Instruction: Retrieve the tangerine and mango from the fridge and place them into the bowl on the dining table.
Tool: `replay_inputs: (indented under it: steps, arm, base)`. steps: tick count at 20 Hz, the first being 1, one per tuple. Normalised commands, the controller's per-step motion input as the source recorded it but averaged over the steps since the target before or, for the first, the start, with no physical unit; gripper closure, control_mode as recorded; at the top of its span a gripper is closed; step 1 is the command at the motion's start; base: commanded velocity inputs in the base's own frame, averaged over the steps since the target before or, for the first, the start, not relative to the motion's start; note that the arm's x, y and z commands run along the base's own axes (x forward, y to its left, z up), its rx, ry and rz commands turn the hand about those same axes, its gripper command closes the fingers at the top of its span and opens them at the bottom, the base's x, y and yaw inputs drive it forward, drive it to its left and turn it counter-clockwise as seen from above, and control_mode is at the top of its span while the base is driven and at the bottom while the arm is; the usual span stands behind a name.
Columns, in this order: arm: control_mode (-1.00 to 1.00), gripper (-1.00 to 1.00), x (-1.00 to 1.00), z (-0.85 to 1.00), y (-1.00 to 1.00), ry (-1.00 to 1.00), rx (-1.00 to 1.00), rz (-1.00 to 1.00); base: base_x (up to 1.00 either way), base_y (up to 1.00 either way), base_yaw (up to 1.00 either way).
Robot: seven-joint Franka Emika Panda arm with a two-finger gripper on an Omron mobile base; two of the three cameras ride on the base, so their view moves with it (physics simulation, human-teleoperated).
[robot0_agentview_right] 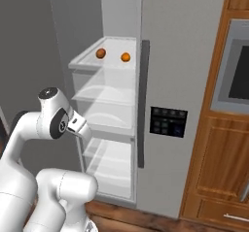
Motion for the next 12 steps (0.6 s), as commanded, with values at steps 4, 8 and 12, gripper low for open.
replay_inputs:
  steps: [4,8,12]
  arm:
    - [1.0,1.0,0.0,0.0,0.0,0.0,0.0,0.0]
    - [1.0,1.0,0.0,0.0,0.0,0.0,0.0,0.0]
    - [1.0,1.0,0.0,0.0,0.0,0.0,0.0,0.0]
  base:
    - [0.42,0.07,0.1]
    - [0.41,0.03,0.06]
    - [0.36,0.02,0.01]
